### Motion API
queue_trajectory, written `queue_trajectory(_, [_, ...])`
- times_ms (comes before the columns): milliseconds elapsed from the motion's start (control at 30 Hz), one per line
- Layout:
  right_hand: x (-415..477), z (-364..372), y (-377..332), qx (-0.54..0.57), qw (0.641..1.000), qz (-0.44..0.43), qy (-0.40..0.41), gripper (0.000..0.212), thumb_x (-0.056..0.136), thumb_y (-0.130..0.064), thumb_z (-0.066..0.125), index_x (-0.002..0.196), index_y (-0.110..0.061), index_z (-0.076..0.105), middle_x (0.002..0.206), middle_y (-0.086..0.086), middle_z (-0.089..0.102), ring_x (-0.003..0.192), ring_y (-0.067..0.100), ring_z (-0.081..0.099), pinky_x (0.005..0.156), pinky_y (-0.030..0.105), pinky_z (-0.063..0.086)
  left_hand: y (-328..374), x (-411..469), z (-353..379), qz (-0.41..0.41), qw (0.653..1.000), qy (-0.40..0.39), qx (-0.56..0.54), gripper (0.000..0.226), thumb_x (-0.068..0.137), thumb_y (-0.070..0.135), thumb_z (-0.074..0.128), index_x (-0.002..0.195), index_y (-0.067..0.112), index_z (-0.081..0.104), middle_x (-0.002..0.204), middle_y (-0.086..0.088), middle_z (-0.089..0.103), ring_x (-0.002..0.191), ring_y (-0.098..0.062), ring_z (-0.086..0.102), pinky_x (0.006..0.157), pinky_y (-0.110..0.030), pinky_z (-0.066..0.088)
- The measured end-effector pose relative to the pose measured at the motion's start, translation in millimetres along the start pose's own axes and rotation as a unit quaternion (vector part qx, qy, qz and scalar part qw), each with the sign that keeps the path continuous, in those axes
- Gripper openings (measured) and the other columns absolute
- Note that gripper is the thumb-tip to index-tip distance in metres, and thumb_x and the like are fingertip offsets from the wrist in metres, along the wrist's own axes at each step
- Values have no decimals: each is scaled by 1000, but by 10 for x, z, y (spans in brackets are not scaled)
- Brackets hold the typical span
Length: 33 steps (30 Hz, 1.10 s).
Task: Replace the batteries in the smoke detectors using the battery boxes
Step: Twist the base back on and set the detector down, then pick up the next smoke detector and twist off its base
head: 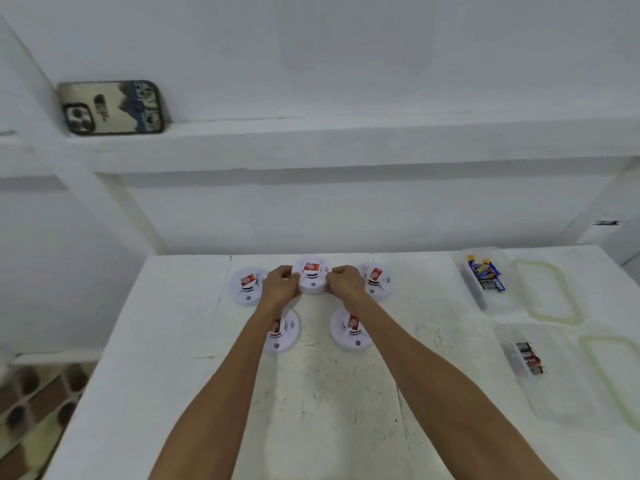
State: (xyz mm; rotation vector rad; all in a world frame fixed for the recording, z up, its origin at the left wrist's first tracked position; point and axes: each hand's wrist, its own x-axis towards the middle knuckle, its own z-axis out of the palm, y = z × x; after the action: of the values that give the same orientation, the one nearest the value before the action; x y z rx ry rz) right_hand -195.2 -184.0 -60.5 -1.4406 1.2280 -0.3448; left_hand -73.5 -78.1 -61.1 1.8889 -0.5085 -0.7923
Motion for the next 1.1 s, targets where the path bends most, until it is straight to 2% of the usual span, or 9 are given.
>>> queue_trajectory(133, [-146, 17, -108, -51, 999, -4, 10, 29, 88, -13, 50, 100, 5, 70, 91, 21, 70, 85, 30, 67, 86, 44, 58, -62, -15, -6, -13, 996, 4, 83, 25, 95, 9, 54, 70, 8, 57, 68, -6, 58, 69, -22, 49, 65, -32, 40])
queue_trajectory(333, [-203, -58, -179, -175, 983, -55, -9, 32, 85, -4, 48, 58, -15, 35, 57, 4, 37, 66, 26, 48, 65, 34, 38, 23, -110, 82, 0, 992, 34, 120, 32, 98, 7, 53, 68, 12, 43, 65, -3, 45, 65, -20, 42, 55, -28, 30])
queue_trajectory(400, [-214, -167, -234, -194, 976, -95, 12, 20, 87, -5, 50, 69, -9, 57, 71, 10, 55, 73, 28, 53, 72, 32, 42, 46, -92, 110, 14, 991, 53, 122, 12, 96, 6, 56, 86, 4, 62, 89, -13, 64, 90, -34, 59, 72, -32, 47])
queue_trajectory(500, [-199, -442, -232, -178, 974, -128, 63, 27, 93, -10, 53, 113, -7, 72, 114, 4, 71, 106, 24, 64, 89, 30, 50, 132, -106, 188, 54, 986, 78, 138, 42, 99, 8, 56, 140, 4, 60, 146, -20, 54, 138, -37, 50, 114, -42, 40])
queue_trajectory(733, [-113, -980, 146, -167, 972, -67, 153, 31, 93, -16, 57, 122, -10, 64, 123, 13, 65, 110, 28, 64, 91, 32, 51, 333, -189, 594, 143, 978, -46, 145, 44, 102, -2, 50, 146, 1, 53, 142, -15, 62, 130, -29, 59, 106, -27, 42])
queue_trajectory(867, [-145, -1107, 367, -144, 980, -26, 137, 43, 95, -18, 56, 135, -5, 53, 122, 17, 65, 114, 30, 62, 93, 33, 47, 283, -185, 840, 143, 965, -115, 185, 50, 103, 1, 51, 153, 1, 45, 155, -15, 50, 143, -29, 48, 120, -37, 36])
queue_trajectory(967, [-191, -1118, 411, -120, 983, -26, 138, 44, 96, -15, 54, 138, -5, 50, 115, 16, 69, 112, 29, 63, 93, 32, 46, 256, -179, 965, 109, 965, -138, 197, 30, 102, 2, 48, 128, 7, 61, 127, -10, 64, 116, -25, 57, 98, -34, 47])
queue_trajectory(1033, [-219, -1095, 407, -106, 985, -29, 136, 45, 96, -14, 55, 140, -5, 49, 116, 15, 69, 112, 29, 62, 93, 32, 46, 249, -186, 1025, 111, 963, -140, 202, 15, 98, 0, 44, 89, 11, 50, 89, -7, 56, 84, -23, 48, 69, -29, 37])
queue_trajectory(1100, [-242, -1070, 410, -86, 987, -27, 135, 48, 94, -14, 58, 141, -4, 48, 123, 15, 66, 116, 28, 61, 95, 32, 46, 272, -225, 1045, 115, 965, -132, 194, 23, 94, -4, 44, 78, 13, 40, 76, -4, 48, 73, -19, 40, 62, -28, 29])
